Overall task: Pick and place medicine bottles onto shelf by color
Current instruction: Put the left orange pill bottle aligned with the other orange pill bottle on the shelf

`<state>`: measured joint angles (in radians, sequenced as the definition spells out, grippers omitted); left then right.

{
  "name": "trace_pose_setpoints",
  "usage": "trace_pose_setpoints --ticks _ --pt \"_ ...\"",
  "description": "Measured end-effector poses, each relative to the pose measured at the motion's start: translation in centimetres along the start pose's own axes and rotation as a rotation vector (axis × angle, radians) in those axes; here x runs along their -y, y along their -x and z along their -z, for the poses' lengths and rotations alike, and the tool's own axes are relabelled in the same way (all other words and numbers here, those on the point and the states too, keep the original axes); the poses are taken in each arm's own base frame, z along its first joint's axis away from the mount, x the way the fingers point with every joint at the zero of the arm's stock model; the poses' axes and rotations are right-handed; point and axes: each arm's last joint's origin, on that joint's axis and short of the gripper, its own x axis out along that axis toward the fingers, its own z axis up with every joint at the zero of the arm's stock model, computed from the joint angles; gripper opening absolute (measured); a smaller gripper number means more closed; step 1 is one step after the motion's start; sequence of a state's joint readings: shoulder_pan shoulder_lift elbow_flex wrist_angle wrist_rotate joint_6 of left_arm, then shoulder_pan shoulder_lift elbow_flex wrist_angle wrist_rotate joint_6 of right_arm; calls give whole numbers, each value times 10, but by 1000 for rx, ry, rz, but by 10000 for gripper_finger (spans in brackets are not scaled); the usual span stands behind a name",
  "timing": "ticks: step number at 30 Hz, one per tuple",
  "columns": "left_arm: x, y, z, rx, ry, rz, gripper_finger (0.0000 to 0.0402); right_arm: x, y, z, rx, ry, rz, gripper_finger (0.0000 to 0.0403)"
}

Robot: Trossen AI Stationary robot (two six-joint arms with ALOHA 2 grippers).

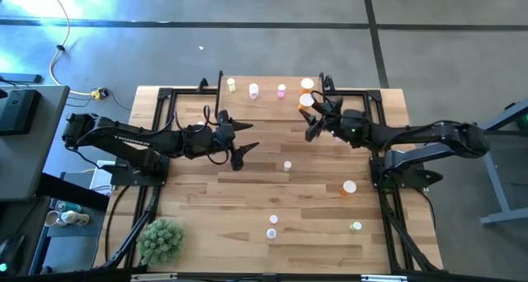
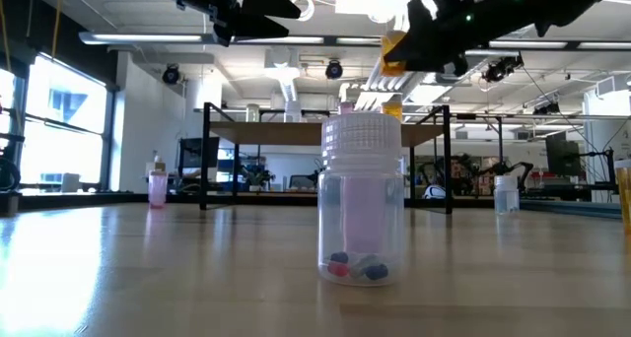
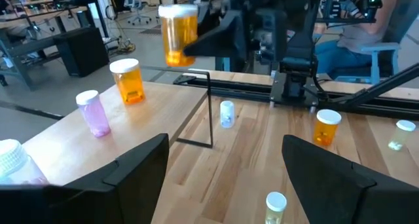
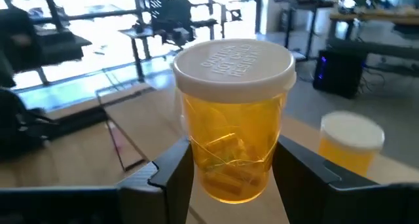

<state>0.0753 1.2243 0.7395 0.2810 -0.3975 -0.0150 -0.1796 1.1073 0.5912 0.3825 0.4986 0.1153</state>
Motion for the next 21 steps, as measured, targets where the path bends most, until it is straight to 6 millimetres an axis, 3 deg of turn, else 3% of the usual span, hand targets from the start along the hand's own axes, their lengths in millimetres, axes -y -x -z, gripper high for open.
trace_pose_setpoints --ticks 11,21 --pt "-1 0 0 0 0 -7 289 -22 -17 29 -9 -100 360 171" --pt "-1 0 0 0 0 -10 289 -29 -33 46 25 -204 384 171"
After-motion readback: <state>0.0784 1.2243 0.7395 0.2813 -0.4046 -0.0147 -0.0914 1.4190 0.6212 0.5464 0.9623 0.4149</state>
